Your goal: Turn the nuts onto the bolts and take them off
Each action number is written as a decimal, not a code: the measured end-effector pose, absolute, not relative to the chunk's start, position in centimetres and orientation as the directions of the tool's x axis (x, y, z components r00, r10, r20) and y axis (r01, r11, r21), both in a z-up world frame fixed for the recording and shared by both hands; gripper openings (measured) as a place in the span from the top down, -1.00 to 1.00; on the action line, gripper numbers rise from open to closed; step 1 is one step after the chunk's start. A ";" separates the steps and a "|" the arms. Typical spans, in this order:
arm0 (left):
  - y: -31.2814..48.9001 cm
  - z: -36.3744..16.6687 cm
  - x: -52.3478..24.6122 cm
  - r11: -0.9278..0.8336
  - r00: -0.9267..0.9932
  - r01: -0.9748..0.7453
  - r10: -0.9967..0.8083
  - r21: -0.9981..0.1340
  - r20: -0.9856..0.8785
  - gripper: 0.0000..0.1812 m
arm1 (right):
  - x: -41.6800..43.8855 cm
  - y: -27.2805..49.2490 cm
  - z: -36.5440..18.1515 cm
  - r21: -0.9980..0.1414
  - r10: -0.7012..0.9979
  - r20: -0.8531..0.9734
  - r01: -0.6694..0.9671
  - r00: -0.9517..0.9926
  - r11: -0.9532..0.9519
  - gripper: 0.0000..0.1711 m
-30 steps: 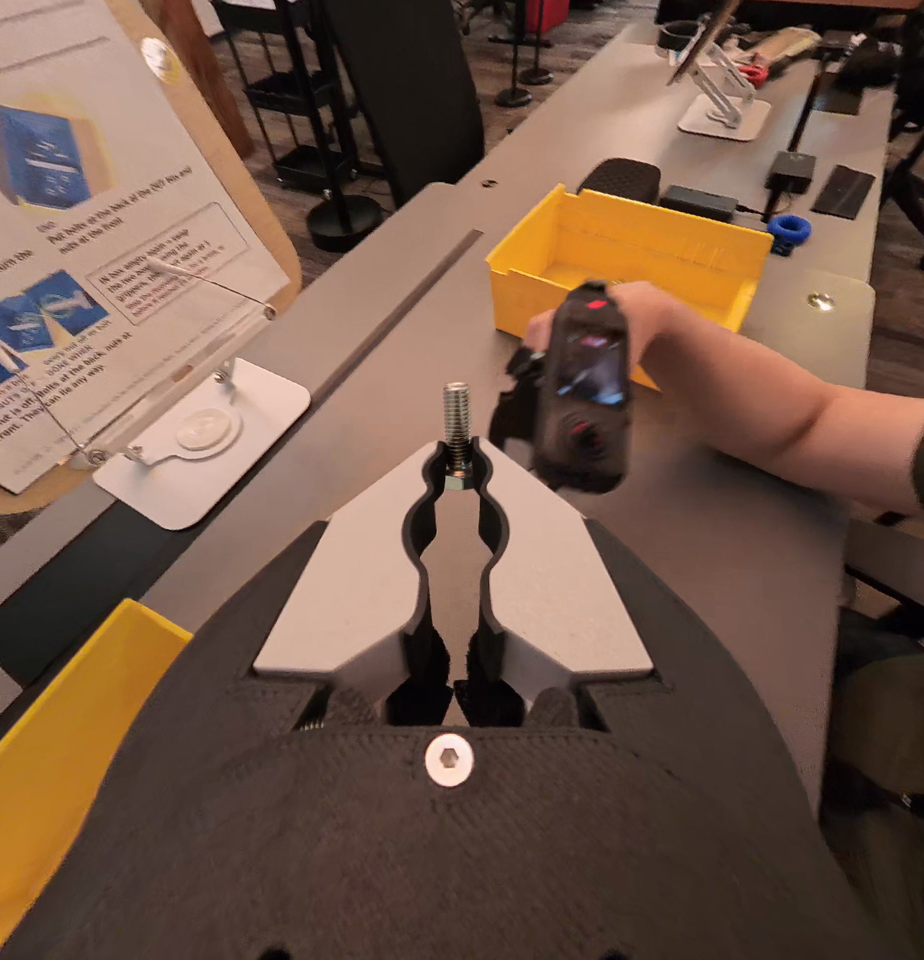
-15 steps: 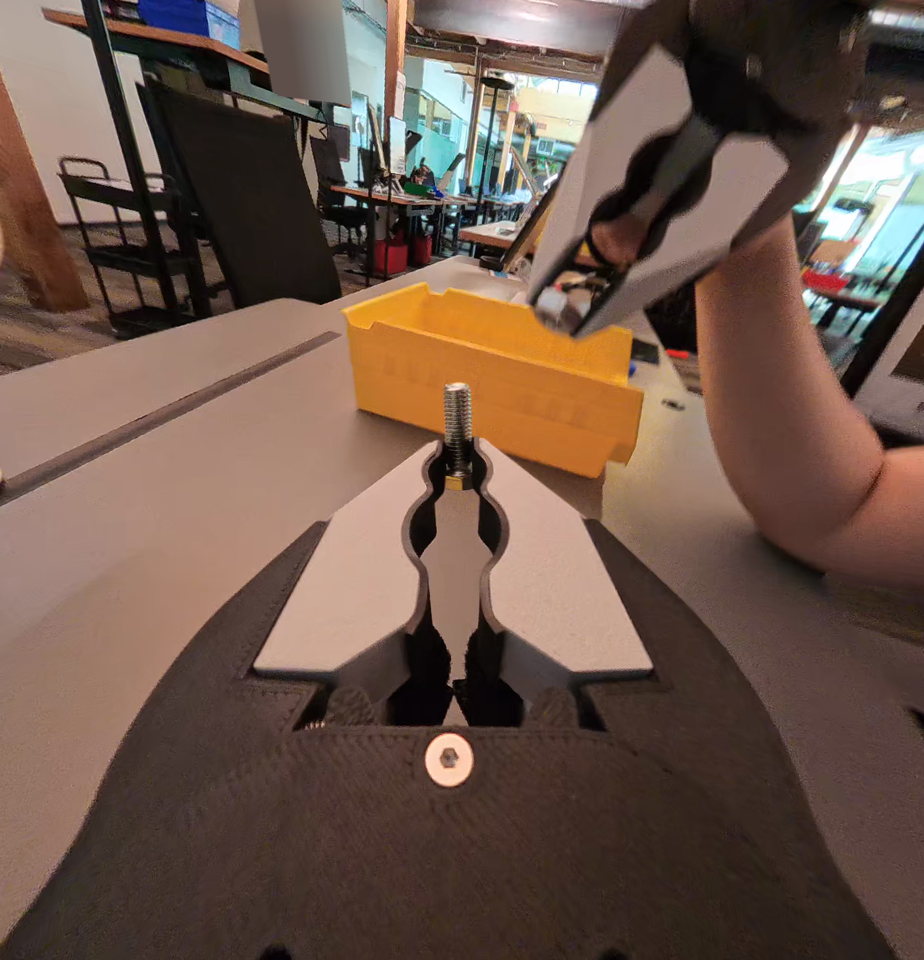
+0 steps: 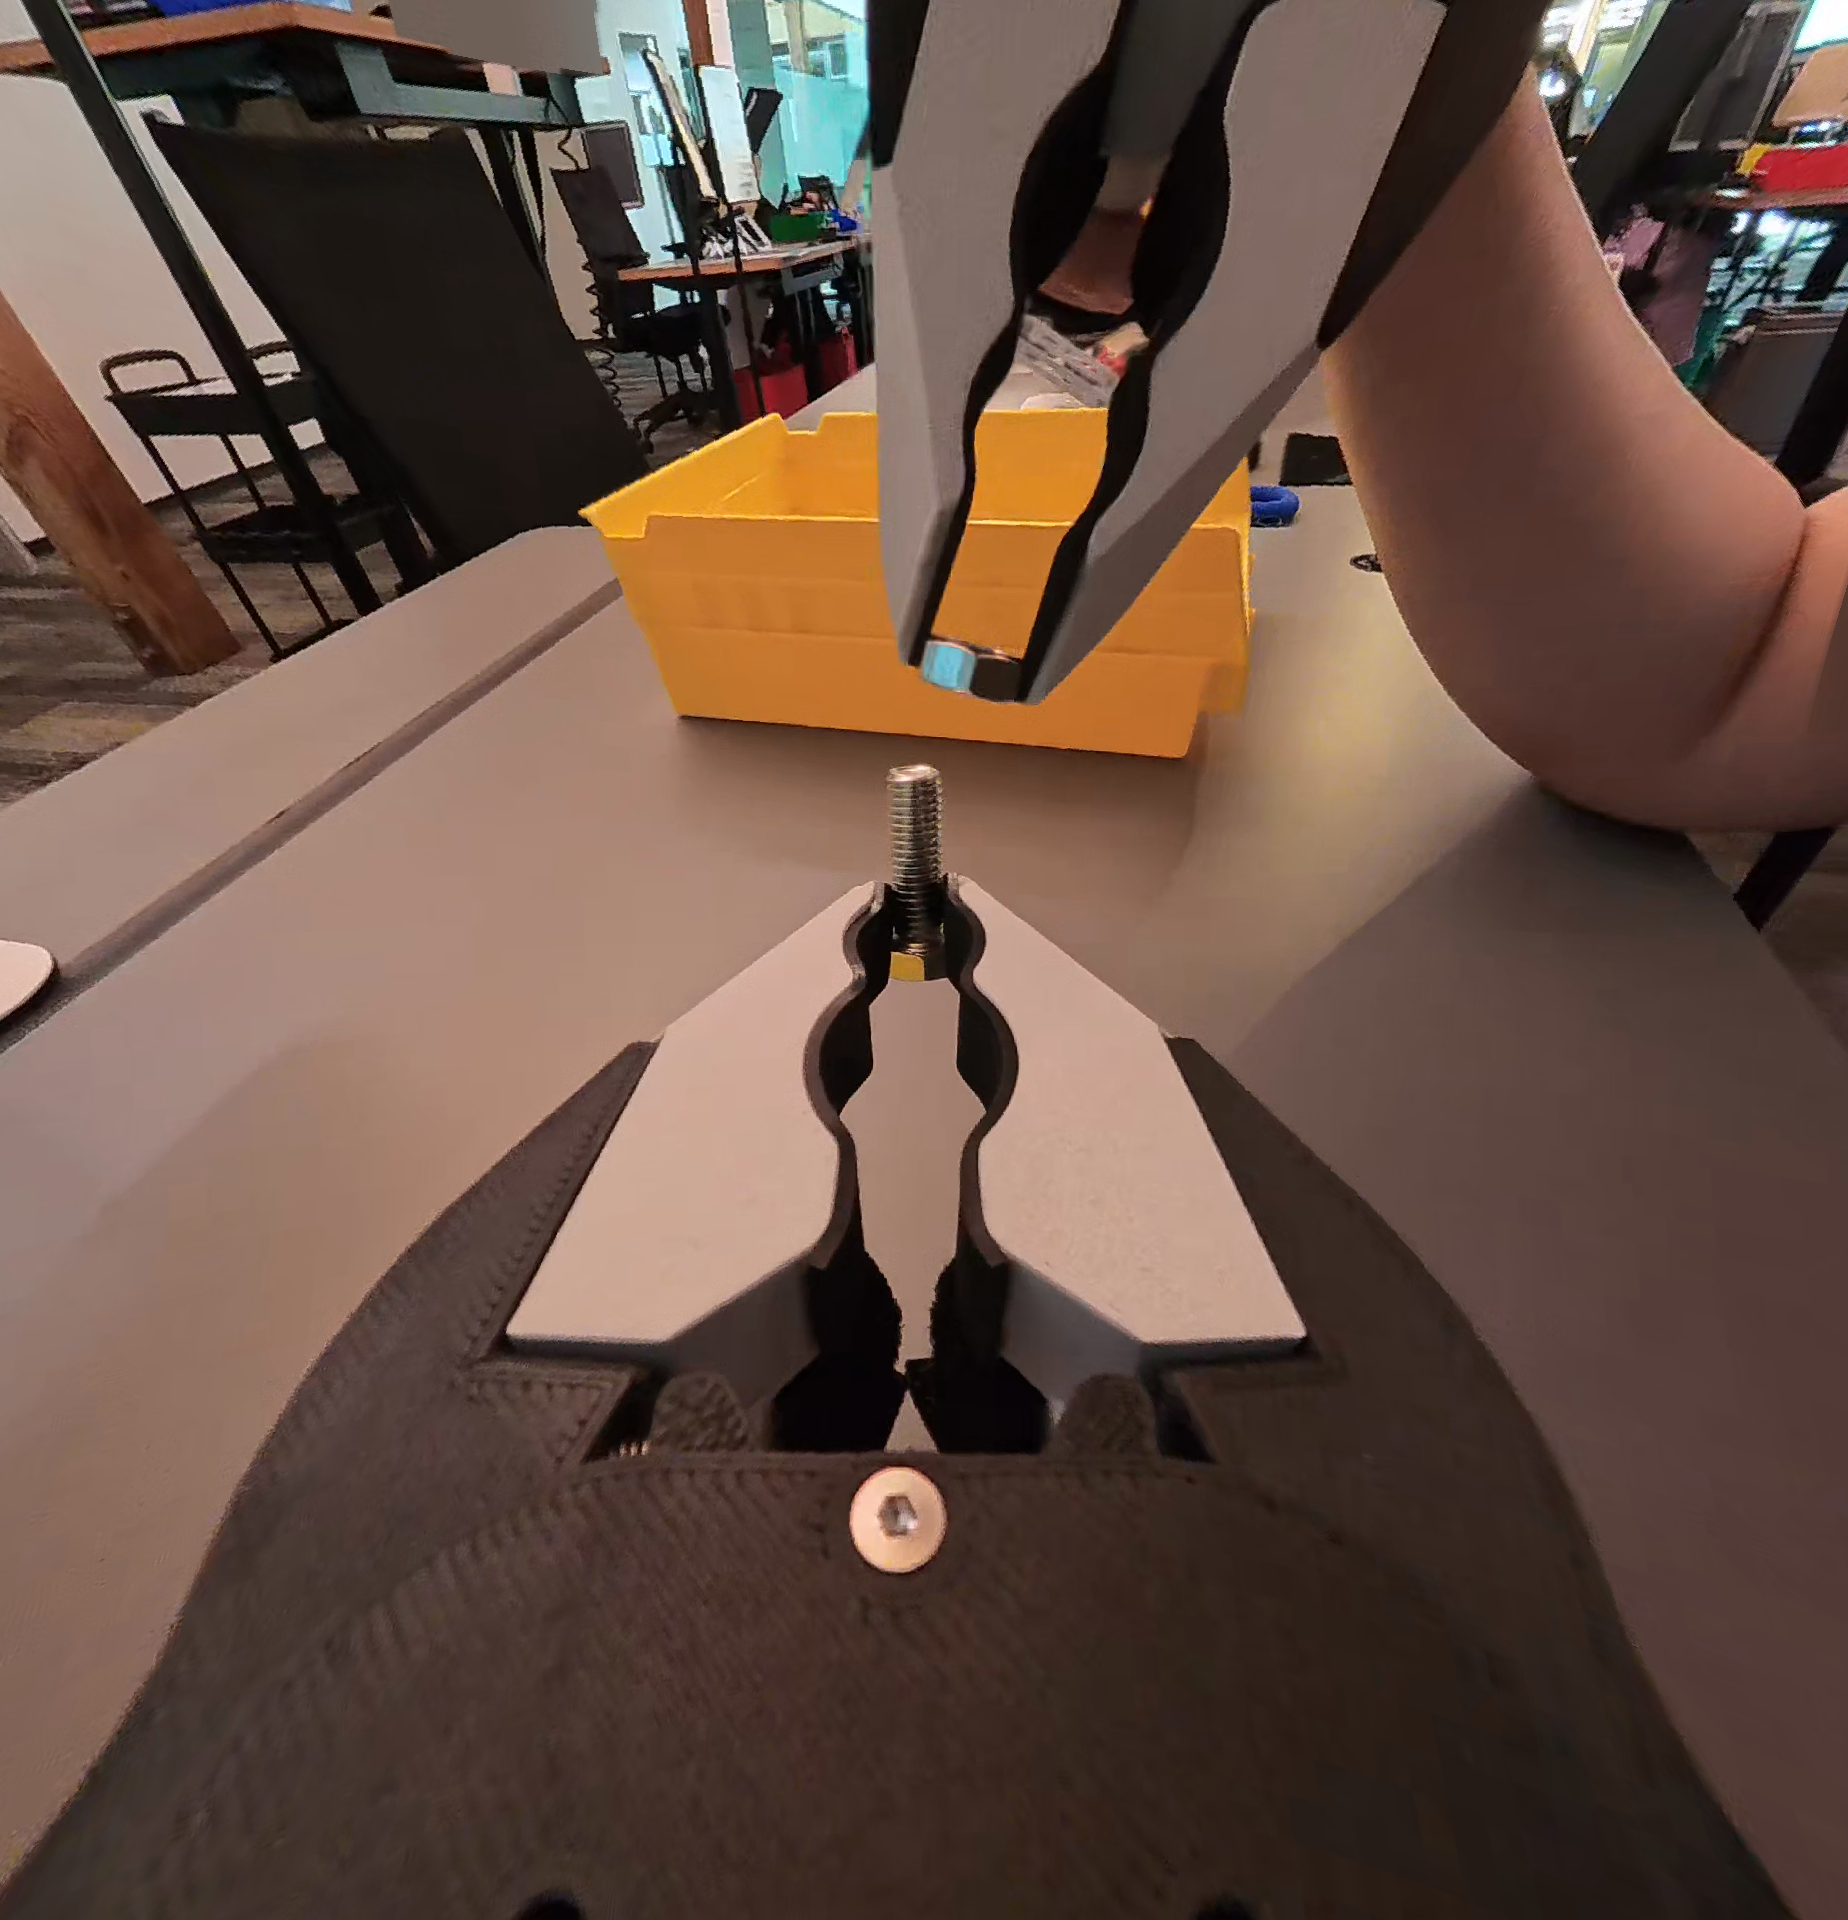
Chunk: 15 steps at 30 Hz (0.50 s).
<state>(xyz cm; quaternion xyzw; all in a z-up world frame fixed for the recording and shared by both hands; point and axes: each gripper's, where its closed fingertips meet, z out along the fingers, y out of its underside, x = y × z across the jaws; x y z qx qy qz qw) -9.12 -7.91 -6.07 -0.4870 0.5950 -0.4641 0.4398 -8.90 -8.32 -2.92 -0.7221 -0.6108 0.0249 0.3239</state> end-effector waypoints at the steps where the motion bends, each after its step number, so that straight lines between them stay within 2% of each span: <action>1: -8.1 -6.0 -9.2 0.098 -0.148 -0.169 -0.986 -0.981 -0.073 0.93 | -8.9 -8.4 -2.9 -0.496 0.898 0.367 0.868 0.242 -0.031 0.81; 15: -10.4 -5.3 -9.6 0.244 -0.215 -0.154 -0.954 -0.957 -0.209 0.92 | -10.3 -10.5 -3.1 -0.484 0.926 0.360 0.871 0.117 0.079 0.81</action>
